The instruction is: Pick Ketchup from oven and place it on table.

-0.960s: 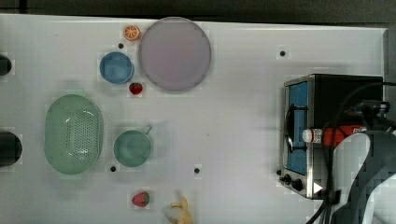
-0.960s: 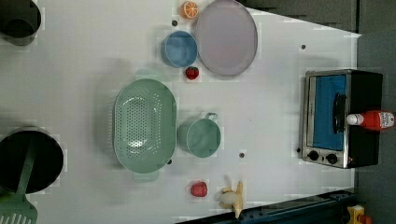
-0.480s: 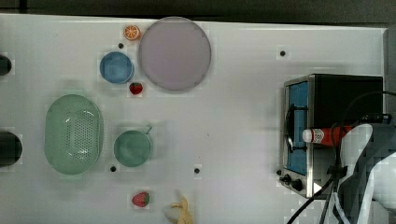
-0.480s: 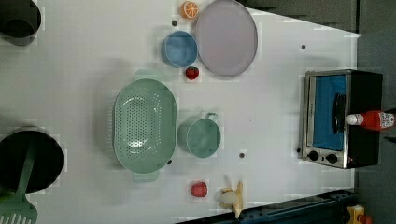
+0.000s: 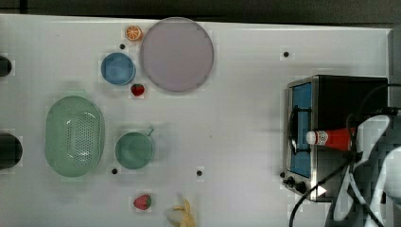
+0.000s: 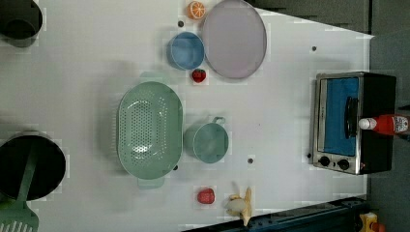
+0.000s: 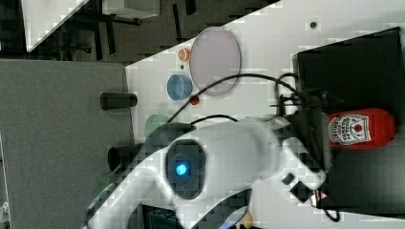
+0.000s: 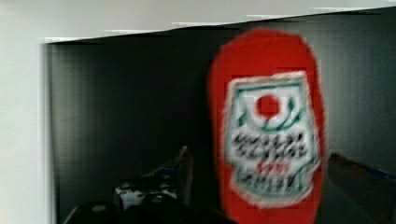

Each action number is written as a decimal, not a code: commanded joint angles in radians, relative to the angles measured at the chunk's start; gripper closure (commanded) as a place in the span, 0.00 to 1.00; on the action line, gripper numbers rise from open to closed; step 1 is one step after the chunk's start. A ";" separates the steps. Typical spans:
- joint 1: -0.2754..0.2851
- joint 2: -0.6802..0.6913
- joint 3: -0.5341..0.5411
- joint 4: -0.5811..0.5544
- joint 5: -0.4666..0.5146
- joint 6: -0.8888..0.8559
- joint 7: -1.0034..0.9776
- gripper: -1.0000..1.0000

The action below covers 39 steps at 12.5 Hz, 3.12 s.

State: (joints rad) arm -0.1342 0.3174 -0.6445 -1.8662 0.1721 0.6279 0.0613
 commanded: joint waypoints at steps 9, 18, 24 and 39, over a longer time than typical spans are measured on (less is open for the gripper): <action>0.051 -0.094 0.012 0.179 0.014 -0.263 -0.060 0.37; 0.238 -0.173 0.350 0.153 -0.042 -0.428 -0.049 0.37; 0.257 -0.140 0.429 -0.221 -0.189 -0.017 -0.048 0.37; 0.259 -0.094 0.479 -0.326 -0.097 0.372 -0.007 0.00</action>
State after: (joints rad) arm 0.1353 0.3569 -0.1484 -2.2500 0.0794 0.9761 0.0233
